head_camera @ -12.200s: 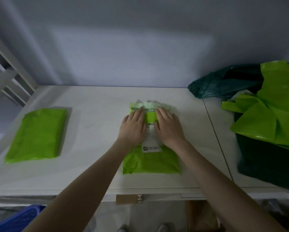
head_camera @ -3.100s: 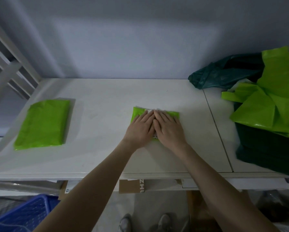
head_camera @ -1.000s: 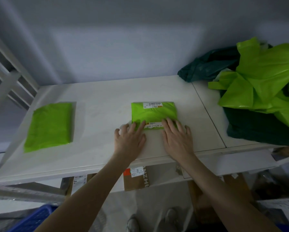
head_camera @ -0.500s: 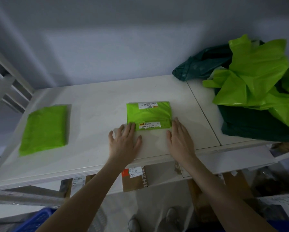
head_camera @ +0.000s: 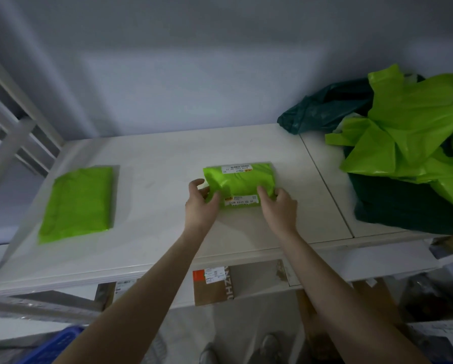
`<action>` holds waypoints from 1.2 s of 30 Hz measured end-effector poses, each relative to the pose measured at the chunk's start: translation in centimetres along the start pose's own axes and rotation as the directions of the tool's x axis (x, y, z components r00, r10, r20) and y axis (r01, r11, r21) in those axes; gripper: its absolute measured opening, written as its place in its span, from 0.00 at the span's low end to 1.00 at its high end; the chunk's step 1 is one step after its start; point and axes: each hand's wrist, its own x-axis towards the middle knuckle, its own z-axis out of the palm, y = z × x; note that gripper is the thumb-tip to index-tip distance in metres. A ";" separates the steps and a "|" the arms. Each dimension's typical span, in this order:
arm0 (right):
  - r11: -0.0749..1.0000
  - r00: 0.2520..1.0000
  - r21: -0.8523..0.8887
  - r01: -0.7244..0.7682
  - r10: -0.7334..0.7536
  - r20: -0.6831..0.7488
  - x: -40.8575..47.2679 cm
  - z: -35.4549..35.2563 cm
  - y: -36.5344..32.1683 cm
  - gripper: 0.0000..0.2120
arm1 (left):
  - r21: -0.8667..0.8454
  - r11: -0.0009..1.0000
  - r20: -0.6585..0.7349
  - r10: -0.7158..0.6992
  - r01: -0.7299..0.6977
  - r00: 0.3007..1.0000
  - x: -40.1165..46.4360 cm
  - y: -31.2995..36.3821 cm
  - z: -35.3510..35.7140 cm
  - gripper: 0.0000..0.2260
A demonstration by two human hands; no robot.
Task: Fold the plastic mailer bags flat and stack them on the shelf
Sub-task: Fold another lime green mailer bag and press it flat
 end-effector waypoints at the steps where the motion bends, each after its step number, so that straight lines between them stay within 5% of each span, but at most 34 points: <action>1: 0.994 0.999 0.105 -0.035 0.032 0.031 0.0 0.2 -0.5 0.18 | -0.046 0.999 -0.029 -0.013 0.012 0.999 0.0 0.2 0.1 0.19; 7: 0.941 0.996 0.332 -0.058 0.030 0.088 0.2 1.2 -2.2 0.12 | -0.116 0.993 -0.127 0.002 -0.017 0.992 0.3 -0.2 -1.1 0.19; 12: 0.786 0.994 0.613 -0.086 0.027 0.105 0.2 2.3 -4.0 0.15 | -0.139 0.990 -0.125 -0.030 0.013 0.992 0.4 -1.0 -3.8 0.25; 15: 0.716 0.992 0.696 -0.056 -0.038 0.120 0.0 2.7 -6.1 0.14 | -0.104 0.993 -0.260 0.030 -0.059 0.965 0.8 -0.7 -6.5 0.22; 17: 0.718 0.981 0.694 -0.057 -0.090 0.173 -0.2 3.4 -7.8 0.13 | -0.085 0.990 -0.287 0.088 -0.117 0.954 1.7 -0.3 -8.9 0.24; 21: 0.721 0.930 0.680 -0.131 -0.148 0.335 -1.5 6.2 -11.3 0.14 | -0.032 0.999 0.037 0.021 -0.020 0.999 2.7 1.1 -13.2 0.17; 23: 0.712 0.920 0.687 -0.148 -0.156 0.360 -2.3 8.2 -13.1 0.15 | -0.112 0.993 0.068 0.038 -0.031 0.997 2.8 0.9 -15.1 0.13; 28: 0.741 0.808 0.614 -0.271 -0.171 0.563 -4.9 13.2 -16.5 0.19 | -0.276 0.958 -0.199 0.029 -0.084 0.980 3.6 -1.3 -21.2 0.12; 31: 0.857 0.723 0.487 -0.167 -0.230 0.652 -6.6 16.7 -17.0 0.24 | -0.248 0.968 -0.270 -0.028 -0.042 0.962 4.1 -3.0 -24.4 0.16; 36: 0.902 0.746 0.432 0.008 -0.293 0.597 -7.9 21.8 -17.7 0.22 | -0.185 0.983 -0.359 -0.056 -0.012 0.932 4.3 -5.4 -27.3 0.22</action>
